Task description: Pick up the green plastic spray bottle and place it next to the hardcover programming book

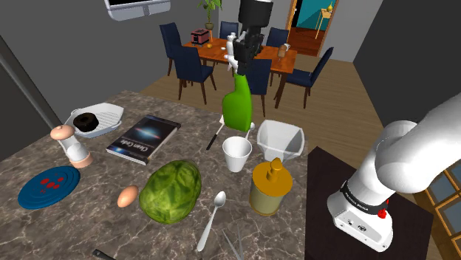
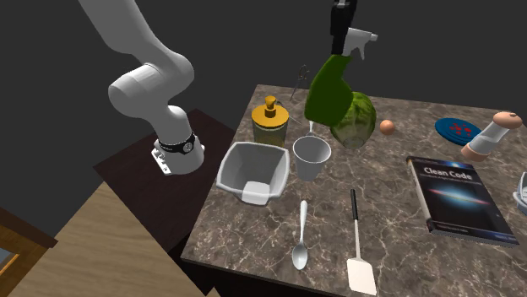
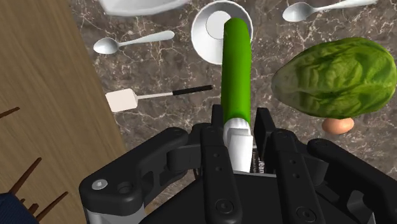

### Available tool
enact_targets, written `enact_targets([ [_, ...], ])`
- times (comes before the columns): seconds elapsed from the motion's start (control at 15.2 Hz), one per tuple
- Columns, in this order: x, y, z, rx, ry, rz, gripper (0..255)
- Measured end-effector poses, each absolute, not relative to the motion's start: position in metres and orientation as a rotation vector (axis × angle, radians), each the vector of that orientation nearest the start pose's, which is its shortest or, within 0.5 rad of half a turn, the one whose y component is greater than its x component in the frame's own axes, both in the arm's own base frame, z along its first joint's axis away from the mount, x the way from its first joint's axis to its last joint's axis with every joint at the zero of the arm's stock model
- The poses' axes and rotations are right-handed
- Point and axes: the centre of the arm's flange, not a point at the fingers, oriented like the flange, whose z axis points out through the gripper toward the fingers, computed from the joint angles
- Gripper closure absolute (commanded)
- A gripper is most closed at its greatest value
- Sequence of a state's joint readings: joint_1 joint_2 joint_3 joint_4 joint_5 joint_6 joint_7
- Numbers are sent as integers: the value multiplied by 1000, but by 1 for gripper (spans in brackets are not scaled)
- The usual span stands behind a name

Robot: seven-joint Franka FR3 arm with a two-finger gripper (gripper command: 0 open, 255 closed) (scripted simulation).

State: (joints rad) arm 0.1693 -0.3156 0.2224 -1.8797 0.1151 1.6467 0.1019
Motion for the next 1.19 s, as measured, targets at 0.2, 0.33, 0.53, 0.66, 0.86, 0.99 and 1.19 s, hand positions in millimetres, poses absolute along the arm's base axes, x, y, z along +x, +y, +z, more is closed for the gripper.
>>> enact_targets([
  [0.2,447,224,624,-3047,-425,-95,255],
  [0.33,469,234,615,-3046,-426,-95,255],
  [0.53,500,249,593,-3047,-425,-95,255],
  [0.66,524,259,582,-3047,-425,-96,255],
  [0.86,551,274,567,-3047,-426,-96,255],
  [0.99,572,289,552,-3046,-426,-97,255],
  [1.19,604,305,534,-3046,-426,-95,255],
])
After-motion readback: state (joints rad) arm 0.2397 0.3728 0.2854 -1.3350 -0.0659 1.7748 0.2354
